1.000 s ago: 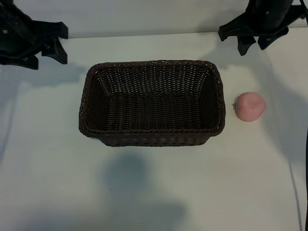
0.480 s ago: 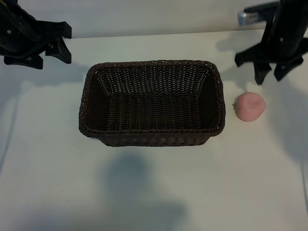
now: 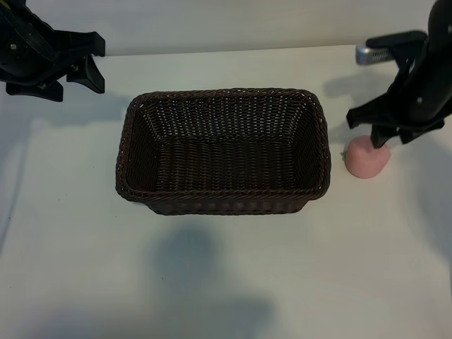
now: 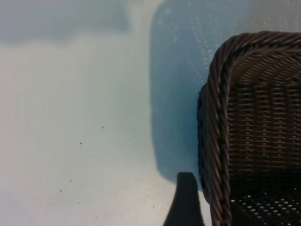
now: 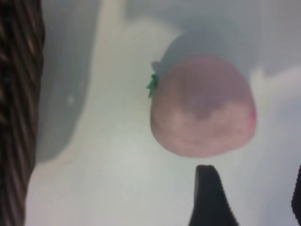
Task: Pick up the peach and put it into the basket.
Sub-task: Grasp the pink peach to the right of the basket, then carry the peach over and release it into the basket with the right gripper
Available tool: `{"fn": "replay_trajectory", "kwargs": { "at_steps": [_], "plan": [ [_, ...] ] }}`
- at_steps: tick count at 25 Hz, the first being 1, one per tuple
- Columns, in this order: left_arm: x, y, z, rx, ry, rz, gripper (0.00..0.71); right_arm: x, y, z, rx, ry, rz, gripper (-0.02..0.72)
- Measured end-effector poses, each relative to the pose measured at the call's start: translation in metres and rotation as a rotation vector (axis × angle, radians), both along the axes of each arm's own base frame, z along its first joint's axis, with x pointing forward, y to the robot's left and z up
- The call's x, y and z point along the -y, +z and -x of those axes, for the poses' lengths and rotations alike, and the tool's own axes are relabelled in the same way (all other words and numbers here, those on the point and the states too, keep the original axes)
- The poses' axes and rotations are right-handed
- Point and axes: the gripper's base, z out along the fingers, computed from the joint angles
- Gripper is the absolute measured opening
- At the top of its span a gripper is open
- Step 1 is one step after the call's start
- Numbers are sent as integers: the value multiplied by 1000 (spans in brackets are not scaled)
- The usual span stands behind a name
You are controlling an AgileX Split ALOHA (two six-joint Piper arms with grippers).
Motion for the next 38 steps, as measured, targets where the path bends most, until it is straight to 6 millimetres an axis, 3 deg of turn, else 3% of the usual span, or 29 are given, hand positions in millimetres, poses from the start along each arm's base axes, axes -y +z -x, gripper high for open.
{"fn": "replay_trajectory", "kwargs": {
  "at_steps": [9,16,18,21,23,30,38],
  "plan": [
    [0,1,0,2,1,3,596,-2,-20,-2,106,-17,-44,436],
    [0,1,0,2,1,3,596,-3,-52,-7,50,-18,-32,421],
    [0,1,0,2,0,3,596,-3,-55,-7,42,-18,-31,356],
    [0,1,0,2,-3,2,596,-3,-55,-8,41,-29,-33,128],
    [0,1,0,2,-3,2,596,-3,-53,-7,42,-37,-35,61],
    [0,1,0,2,-3,2,596,-2,-25,-6,35,-27,-27,43],
    [0,1,0,1,-3,2,596,-4,54,-13,92,-17,-39,43]
  ]
}}
